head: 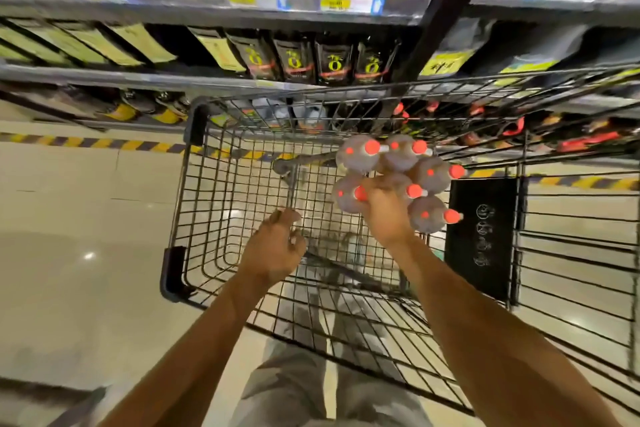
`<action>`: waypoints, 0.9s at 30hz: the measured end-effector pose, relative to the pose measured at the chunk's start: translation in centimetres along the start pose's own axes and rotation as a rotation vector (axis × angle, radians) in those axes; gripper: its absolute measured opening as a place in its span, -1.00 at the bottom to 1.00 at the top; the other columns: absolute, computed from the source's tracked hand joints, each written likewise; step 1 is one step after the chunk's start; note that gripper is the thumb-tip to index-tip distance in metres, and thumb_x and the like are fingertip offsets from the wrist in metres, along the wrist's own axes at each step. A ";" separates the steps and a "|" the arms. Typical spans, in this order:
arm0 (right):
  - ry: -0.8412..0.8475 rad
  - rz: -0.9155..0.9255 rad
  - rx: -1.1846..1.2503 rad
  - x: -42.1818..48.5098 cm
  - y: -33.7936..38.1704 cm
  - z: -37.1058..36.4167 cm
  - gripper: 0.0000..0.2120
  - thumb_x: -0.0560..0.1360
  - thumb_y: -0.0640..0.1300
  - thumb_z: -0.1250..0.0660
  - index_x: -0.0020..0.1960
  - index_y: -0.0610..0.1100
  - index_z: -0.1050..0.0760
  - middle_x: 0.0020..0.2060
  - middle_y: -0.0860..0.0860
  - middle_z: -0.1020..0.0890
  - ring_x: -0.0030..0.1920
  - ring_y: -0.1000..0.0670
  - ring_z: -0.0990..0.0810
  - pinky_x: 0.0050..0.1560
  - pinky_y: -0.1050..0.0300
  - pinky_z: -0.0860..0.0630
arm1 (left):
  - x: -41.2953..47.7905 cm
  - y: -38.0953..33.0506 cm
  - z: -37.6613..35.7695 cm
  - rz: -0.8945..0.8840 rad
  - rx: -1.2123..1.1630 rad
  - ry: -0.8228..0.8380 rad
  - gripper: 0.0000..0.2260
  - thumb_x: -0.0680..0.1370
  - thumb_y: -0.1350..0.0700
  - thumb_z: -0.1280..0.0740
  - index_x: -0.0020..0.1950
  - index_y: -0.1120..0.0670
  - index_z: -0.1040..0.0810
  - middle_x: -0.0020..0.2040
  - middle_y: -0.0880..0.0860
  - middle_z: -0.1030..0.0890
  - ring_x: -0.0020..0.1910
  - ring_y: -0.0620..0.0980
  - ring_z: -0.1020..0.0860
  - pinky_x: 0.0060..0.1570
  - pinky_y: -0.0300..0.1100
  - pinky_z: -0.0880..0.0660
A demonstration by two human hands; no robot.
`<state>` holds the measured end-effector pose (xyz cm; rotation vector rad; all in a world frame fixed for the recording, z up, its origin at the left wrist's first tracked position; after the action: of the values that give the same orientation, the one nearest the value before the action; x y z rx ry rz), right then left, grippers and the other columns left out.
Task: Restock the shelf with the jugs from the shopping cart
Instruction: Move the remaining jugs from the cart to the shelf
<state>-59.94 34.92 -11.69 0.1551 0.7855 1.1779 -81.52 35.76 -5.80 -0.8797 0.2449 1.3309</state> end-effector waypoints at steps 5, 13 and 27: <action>0.002 -0.034 0.616 0.3 0.7 2.4 -0.76 0.38 -0.20 -0.46 -0.05 -0.29 -0.48 -0.30 -0.03 -0.66 -0.24 -0.01 -0.65 -0.10 0.06 -0.55 | 0.7 -0.2 -1.3 0.018 -0.218 0.102 -0.43 0.50 -0.07 -0.41 0.47 -0.05 -0.34 0.39 0.07 -0.49 0.25 0.08 -0.56 0.22 0.08 -0.54; 0.153 0.021 0.736 -0.1 2.1 4.5 -0.71 0.62 -0.11 -0.37 0.06 -0.37 -0.59 -0.21 -0.20 -0.64 -0.19 -0.12 -0.60 -0.06 -0.02 -0.59 | 1.3 -1.2 -2.2 0.067 -0.622 0.241 -0.04 0.16 -0.29 -0.62 0.46 -0.20 -0.27 0.29 -0.13 -0.55 0.23 -0.07 -0.58 0.21 0.06 -0.55; -0.233 0.072 -0.357 0.5 -5.8 3.4 -0.47 0.39 -0.04 -0.54 0.32 -0.12 -0.54 0.11 -0.16 -0.62 0.07 -0.28 -0.58 0.08 -0.13 -0.50 | 0.2 0.2 -3.7 0.108 -1.002 0.267 -0.48 0.36 -0.03 -0.56 0.26 0.11 -0.56 0.10 0.16 -0.69 0.05 0.17 -0.68 0.03 0.12 -0.62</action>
<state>-53.27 33.93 -12.36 0.0232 0.3606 1.3216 -80.46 33.40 -8.52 -1.9085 -0.2092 1.4245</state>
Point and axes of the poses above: each hand's wrist, its own x-axis towards the middle knuckle, its own z-axis out of the back of the hand, y = z × x, the point moved 4 cm from there along x, towards the middle knuckle
